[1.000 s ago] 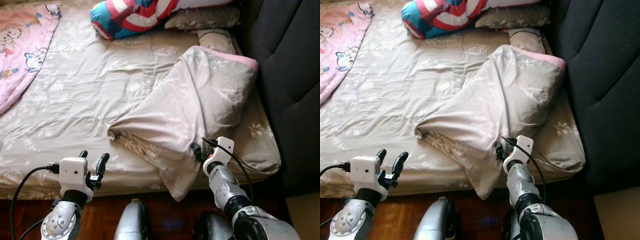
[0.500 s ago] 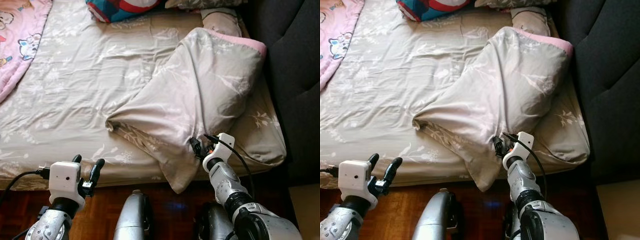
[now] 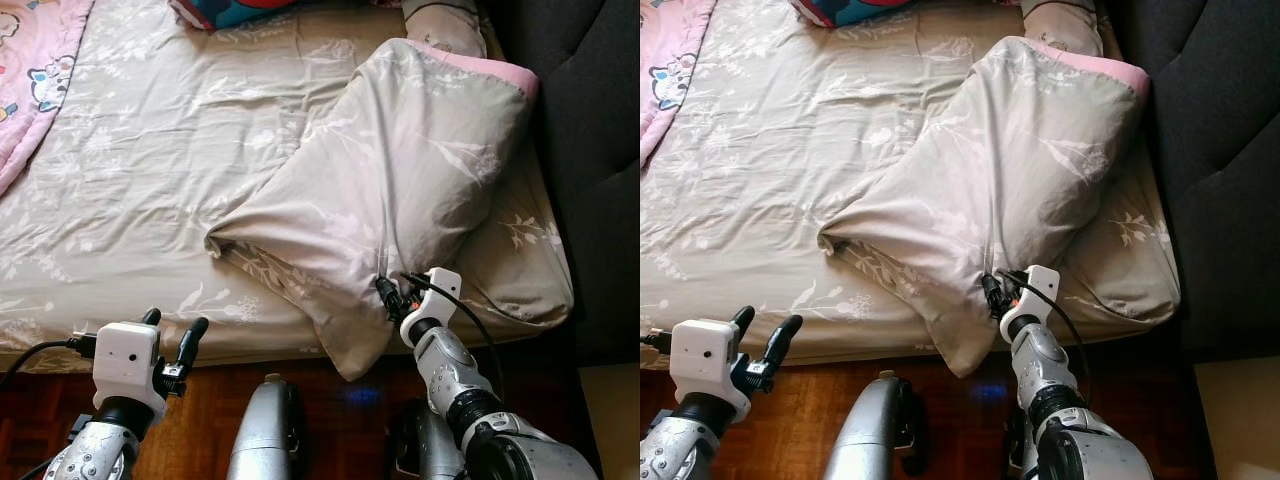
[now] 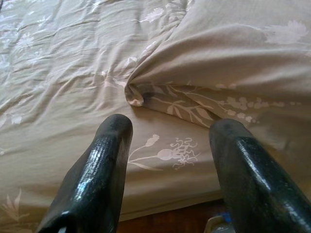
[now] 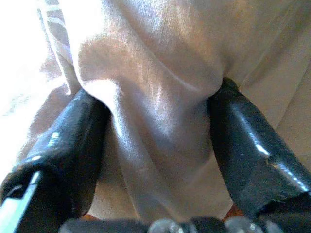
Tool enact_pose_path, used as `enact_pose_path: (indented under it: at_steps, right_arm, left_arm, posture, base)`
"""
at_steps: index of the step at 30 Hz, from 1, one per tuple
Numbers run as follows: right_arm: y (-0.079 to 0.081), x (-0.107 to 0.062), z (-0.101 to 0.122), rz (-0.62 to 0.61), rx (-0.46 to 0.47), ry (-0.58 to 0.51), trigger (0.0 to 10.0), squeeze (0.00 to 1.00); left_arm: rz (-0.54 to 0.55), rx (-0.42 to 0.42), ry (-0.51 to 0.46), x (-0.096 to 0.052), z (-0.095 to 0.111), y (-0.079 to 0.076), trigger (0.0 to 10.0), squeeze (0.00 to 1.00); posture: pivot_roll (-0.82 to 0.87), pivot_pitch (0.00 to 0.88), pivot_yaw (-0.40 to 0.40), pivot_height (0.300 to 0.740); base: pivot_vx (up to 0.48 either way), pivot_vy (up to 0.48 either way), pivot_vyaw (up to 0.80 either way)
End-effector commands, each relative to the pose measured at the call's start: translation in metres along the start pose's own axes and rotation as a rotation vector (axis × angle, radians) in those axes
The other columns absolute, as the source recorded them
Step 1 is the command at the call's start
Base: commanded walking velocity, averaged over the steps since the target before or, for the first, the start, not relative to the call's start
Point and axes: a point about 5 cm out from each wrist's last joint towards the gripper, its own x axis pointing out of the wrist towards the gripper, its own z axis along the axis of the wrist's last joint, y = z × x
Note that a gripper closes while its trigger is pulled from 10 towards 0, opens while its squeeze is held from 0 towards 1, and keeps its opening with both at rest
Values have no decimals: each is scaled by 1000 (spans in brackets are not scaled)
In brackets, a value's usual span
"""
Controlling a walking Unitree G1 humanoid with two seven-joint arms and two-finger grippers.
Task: Clean up the room
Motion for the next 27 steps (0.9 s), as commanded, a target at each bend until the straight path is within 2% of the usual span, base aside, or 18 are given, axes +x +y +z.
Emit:
enact_pose_path:
  at_steps: [1,16,27]
  right_arm:
    - [0,-13,-49,-13,13,183,0,0]
    - [-5,-12,-42,-33,1,155,0,0]
    - [-12,-9,-28,-42,-17,133,0,0]
  left_arm:
    - [3,12,26,-5,-1,1,10000,0]
    - [21,-1,23,1,-7,0,10000,0]
    - [28,-32,10,16,-16,-9,10000,0]
  posture:
    - [310,452,122,659]
    - [281,418,85,659]
    - [221,372,28,659]
  base:
    - [0,0,0]
    - [0,0,0]
    - [0,0,0]
